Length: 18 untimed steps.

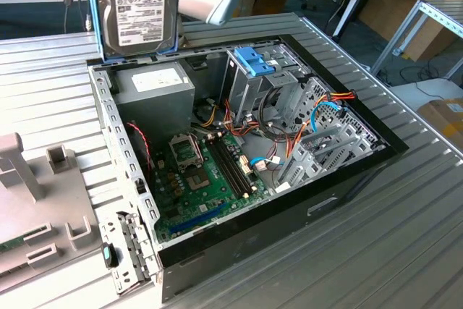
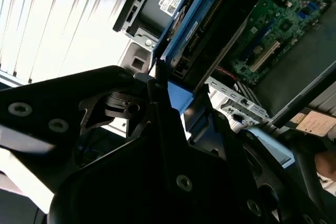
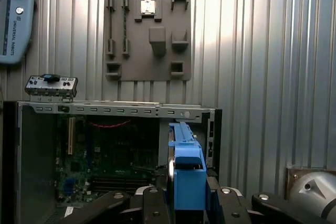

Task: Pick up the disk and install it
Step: 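Pick up the disk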

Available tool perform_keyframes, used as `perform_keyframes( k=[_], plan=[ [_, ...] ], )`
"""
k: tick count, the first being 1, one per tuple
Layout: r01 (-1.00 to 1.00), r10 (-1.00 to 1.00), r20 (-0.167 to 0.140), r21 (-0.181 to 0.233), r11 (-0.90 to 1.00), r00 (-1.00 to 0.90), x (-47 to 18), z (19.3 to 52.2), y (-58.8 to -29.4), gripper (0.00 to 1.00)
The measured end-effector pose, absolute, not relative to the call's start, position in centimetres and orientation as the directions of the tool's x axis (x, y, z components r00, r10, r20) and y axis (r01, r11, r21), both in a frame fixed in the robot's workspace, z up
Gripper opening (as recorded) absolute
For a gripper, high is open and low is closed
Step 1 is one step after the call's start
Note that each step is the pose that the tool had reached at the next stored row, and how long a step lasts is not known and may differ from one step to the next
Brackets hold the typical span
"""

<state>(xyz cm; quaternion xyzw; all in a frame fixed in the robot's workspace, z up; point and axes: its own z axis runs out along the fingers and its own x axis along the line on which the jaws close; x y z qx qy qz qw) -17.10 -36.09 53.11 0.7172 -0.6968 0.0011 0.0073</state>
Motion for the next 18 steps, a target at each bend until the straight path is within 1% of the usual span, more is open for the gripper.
perform_keyframes(
  k=[10, 18],
  plan=[
    [-1.000, -1.000, 0.012, 0.009, -0.029, 0.029, -13.4, 53.1, -36.1, 0.36],
    [-1.000, -1.000, 0.012, 0.009, -0.029, 0.029, -12.8, 53.1, -36.1, 0.36]
  ],
)
